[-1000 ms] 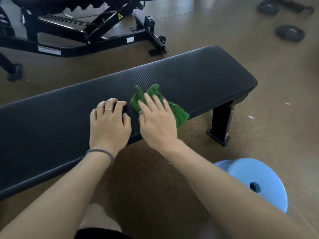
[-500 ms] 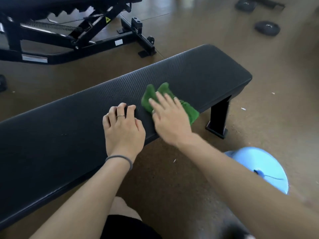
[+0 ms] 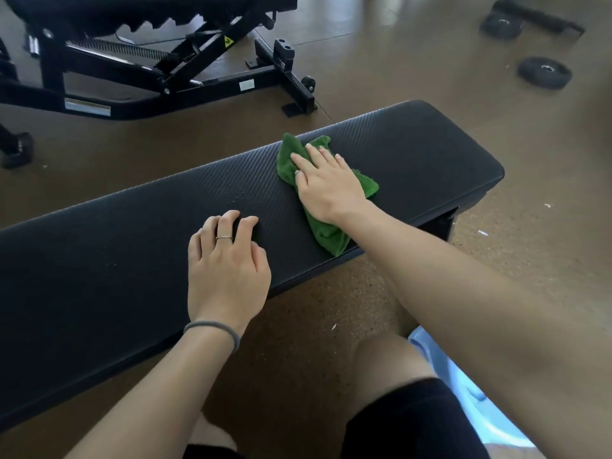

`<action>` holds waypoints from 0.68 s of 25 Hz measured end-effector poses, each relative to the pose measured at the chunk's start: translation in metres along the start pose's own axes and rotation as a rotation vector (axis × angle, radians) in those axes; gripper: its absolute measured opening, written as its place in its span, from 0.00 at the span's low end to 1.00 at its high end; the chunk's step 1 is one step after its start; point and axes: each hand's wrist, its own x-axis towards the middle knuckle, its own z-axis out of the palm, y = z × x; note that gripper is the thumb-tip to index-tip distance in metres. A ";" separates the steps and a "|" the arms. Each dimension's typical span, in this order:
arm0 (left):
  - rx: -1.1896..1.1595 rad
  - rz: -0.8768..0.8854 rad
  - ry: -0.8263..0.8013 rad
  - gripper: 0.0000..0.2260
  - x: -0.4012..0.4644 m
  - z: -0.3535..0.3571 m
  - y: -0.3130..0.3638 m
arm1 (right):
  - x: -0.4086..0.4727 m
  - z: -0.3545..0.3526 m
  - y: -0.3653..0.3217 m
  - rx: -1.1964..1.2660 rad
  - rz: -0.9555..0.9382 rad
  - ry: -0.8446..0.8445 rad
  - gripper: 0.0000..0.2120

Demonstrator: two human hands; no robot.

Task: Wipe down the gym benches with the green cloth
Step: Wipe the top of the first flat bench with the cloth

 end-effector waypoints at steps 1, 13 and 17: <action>-0.002 -0.005 0.005 0.18 0.001 0.000 0.001 | 0.002 -0.001 -0.002 0.000 0.005 -0.003 0.26; 0.050 -0.019 0.065 0.20 0.001 -0.004 0.008 | 0.060 0.004 -0.034 -0.032 -0.139 -0.017 0.26; 0.076 -0.008 0.083 0.19 -0.001 -0.002 0.010 | 0.039 0.023 -0.063 -0.081 -0.248 0.024 0.26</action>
